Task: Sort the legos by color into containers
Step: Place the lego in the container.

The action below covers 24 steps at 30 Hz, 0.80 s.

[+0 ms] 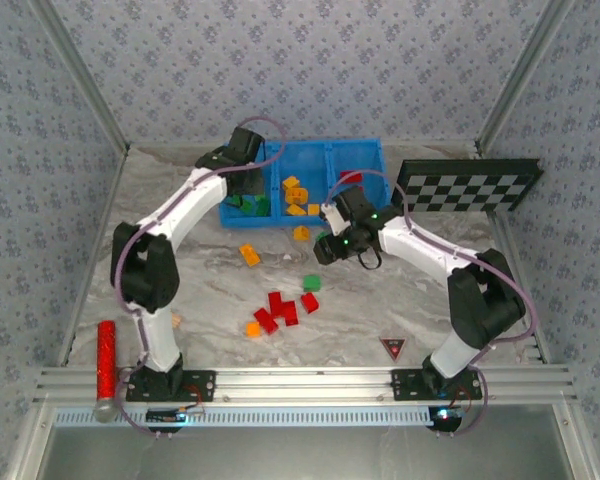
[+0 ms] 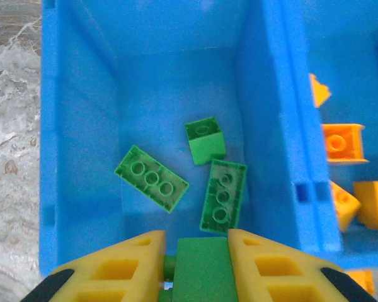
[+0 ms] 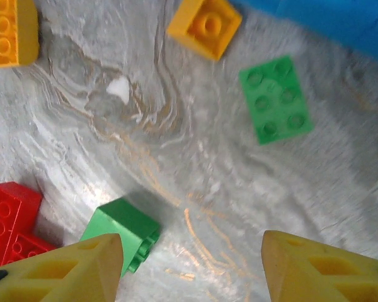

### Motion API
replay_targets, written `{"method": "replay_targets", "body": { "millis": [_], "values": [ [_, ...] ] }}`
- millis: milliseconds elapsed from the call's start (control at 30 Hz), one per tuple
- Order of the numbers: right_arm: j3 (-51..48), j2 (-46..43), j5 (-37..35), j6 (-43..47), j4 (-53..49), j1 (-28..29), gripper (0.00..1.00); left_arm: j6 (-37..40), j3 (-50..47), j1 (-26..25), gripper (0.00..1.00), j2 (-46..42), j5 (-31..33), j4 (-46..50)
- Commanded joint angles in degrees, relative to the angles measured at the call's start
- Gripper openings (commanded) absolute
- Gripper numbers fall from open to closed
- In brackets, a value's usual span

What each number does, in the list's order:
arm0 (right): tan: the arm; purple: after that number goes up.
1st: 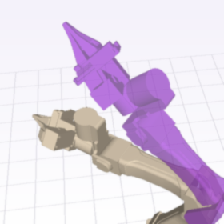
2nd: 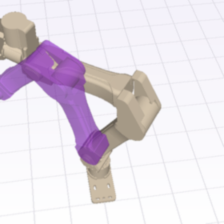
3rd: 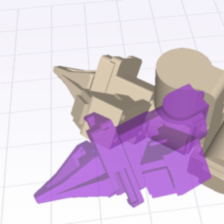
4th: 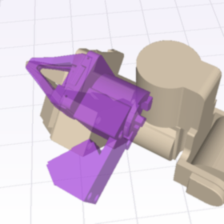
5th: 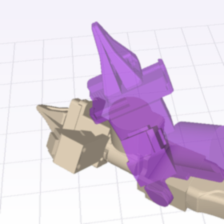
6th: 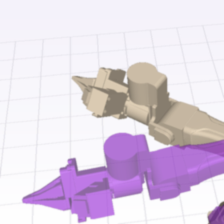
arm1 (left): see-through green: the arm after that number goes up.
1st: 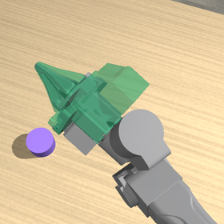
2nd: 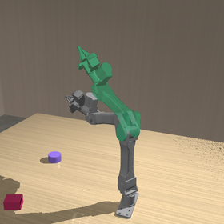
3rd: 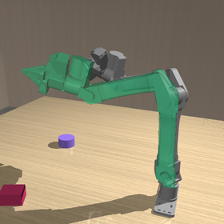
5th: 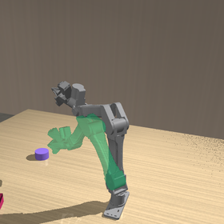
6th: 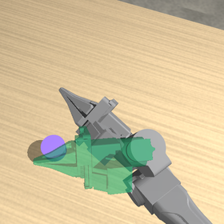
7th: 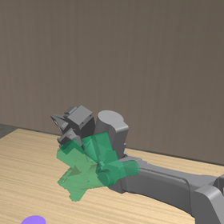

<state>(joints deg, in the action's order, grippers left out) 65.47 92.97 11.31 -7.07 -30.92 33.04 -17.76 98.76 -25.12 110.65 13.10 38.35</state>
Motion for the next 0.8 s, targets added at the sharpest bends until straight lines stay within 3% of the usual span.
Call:
{"method": "replay_targets", "body": {
  "millis": [0, 333, 767],
  "values": [
    [-0.73, -1.94, 0.50, -5.03, 2.71, 0.62, 0.63, 1.94, 4.33, 1.66, 0.29, 5.02, 0.55, 1.70],
    [7.80, 4.46, -2.62, -8.84, 2.61, 1.88, 0.65, 1.32, 8.98, 4.25, 0.39, 13.02, -0.28, 2.52],
    [15.77, 14.59, -6.53, -17.09, 2.66, 4.14, 0.64, 1.71, 7.35, 4.29, 0.59, 9.98, -3.67, -1.66]
  ]
}}
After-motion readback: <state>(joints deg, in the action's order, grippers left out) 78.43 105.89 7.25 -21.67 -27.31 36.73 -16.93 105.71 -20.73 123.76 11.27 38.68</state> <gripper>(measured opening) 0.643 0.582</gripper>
